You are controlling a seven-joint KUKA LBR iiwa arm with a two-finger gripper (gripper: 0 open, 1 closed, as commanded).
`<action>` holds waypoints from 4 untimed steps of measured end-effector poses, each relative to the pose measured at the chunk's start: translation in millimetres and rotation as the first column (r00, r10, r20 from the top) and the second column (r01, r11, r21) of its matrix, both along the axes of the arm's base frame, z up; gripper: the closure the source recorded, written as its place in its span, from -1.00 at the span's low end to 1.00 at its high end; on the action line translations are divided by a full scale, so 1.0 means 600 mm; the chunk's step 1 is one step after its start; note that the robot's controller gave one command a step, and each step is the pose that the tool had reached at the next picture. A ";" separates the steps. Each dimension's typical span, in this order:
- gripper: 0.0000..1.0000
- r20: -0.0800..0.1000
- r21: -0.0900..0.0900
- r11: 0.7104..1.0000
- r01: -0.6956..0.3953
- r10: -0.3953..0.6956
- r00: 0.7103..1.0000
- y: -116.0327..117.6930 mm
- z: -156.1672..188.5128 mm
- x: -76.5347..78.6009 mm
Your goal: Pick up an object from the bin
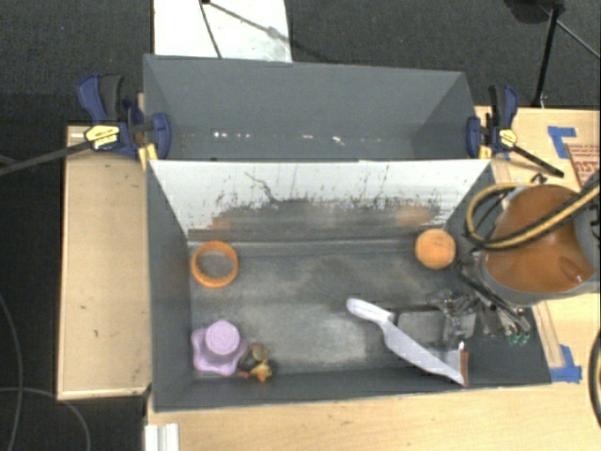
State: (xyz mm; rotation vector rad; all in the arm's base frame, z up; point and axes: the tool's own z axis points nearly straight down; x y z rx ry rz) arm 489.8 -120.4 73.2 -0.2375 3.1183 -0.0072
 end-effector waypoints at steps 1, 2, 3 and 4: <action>1.00 0.000 0.000 1.000 -0.001 0.001 1.000 0.000 0.000 0.000; 1.00 -0.018 0.005 1.000 -0.015 0.015 1.000 -0.005 0.068 0.025; 1.00 -0.013 0.004 0.999 0.045 -0.045 0.999 -0.011 0.156 0.045; 1.00 -0.012 0.003 0.976 -0.217 0.217 0.976 0.004 0.211 0.056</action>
Offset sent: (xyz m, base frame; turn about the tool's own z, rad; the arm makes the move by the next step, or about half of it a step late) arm 0.0269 -0.0067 0.0679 -0.0261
